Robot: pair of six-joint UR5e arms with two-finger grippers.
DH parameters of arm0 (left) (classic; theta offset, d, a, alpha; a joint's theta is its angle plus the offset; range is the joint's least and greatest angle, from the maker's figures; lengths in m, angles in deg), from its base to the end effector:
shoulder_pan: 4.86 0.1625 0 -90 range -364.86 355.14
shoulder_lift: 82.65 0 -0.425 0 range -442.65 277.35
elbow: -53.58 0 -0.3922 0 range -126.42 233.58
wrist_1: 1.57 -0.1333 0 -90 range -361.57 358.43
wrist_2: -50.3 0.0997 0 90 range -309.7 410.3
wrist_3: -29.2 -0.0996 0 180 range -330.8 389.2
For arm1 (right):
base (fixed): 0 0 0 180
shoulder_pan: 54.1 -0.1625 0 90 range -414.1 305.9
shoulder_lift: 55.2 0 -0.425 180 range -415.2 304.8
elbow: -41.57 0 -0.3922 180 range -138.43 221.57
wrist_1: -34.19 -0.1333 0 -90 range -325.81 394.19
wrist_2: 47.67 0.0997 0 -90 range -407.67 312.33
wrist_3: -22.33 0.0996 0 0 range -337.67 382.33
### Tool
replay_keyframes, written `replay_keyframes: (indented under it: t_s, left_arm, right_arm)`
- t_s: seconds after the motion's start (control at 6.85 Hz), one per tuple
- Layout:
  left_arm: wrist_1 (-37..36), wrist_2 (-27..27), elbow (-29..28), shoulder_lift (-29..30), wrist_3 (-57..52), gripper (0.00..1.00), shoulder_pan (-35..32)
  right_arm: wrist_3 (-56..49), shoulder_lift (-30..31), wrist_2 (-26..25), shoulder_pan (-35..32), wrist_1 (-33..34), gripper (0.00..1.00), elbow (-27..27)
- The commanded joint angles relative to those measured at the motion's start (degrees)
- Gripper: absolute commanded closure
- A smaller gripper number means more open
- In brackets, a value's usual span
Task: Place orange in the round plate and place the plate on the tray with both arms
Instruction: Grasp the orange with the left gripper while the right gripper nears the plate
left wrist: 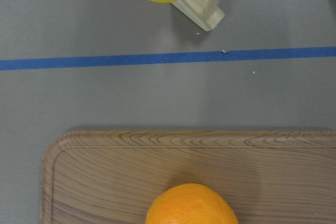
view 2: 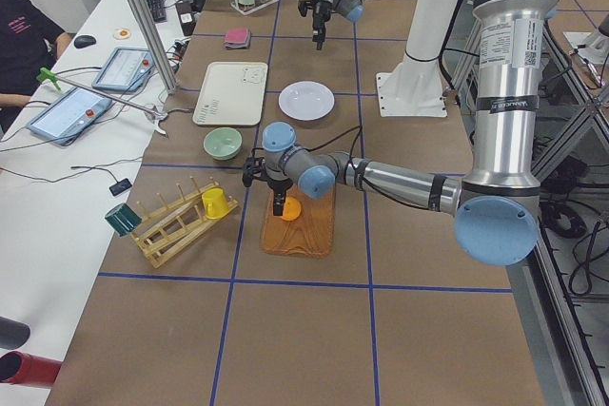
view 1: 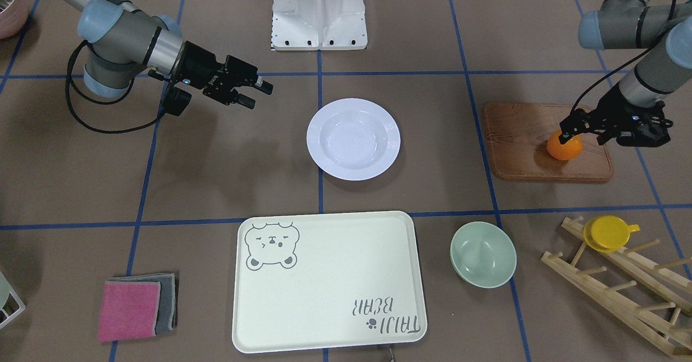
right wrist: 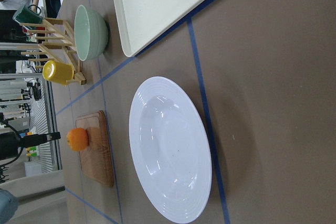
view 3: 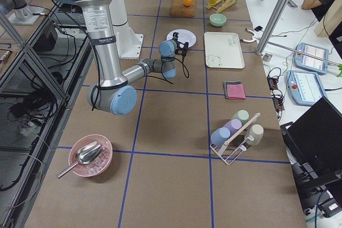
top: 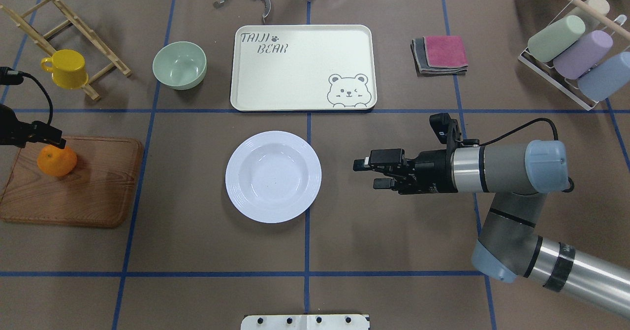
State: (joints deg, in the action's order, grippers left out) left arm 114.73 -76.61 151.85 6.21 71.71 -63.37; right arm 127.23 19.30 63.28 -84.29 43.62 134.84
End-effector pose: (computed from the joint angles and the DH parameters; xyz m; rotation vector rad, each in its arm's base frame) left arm 0.2026 -0.4714 0.5503 0.0730 0.8370 0.0070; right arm -0.4354 -0.3663 0.3324 -0.0385 -1.7297 0.2645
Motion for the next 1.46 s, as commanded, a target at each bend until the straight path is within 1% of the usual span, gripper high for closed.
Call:
replay_keyframes:
  t_s: [0.0,0.15,0.29,0.44,0.73,1.02,1.17,1.31]
  left_arm:
    - [0.42,0.26,-1.06,0.0,0.82,0.01,0.94]
    - [2.16,1.74,-2.72,0.09,0.9,0.01,1.81]
    - [4.44,1.76,-5.0,0.61,1.51,0.01,2.08]
    - [5.86,1.85,-5.72,0.7,3.61,0.01,3.13]
    - [6.13,1.76,-5.9,0.79,4.33,0.03,3.58]
    - [6.22,1.76,-5.55,0.96,5.91,0.22,3.75]
    - [6.05,1.76,-5.38,1.05,6.0,0.26,3.75]
    - [5.44,1.59,-3.46,1.75,6.52,0.26,3.75]
  right_arm:
    - [-0.04,-1.55,-1.0,0.48,2.26,0.04,0.42]
    - [-0.04,-1.55,-1.01,0.48,2.26,0.04,0.33]
    - [-0.04,-1.55,-1.01,0.48,2.34,0.04,0.33]
    - [-0.13,-1.55,-1.01,0.56,2.34,0.04,0.33]
    - [-0.13,-1.64,-0.92,0.56,2.34,0.04,0.33]
    - [-0.13,-1.55,-1.0,0.48,2.34,0.04,0.24]
    - [-0.13,-1.55,-1.01,0.48,2.34,0.04,-0.02]
    - [-0.04,-1.73,-1.01,0.65,2.34,0.04,-0.11]
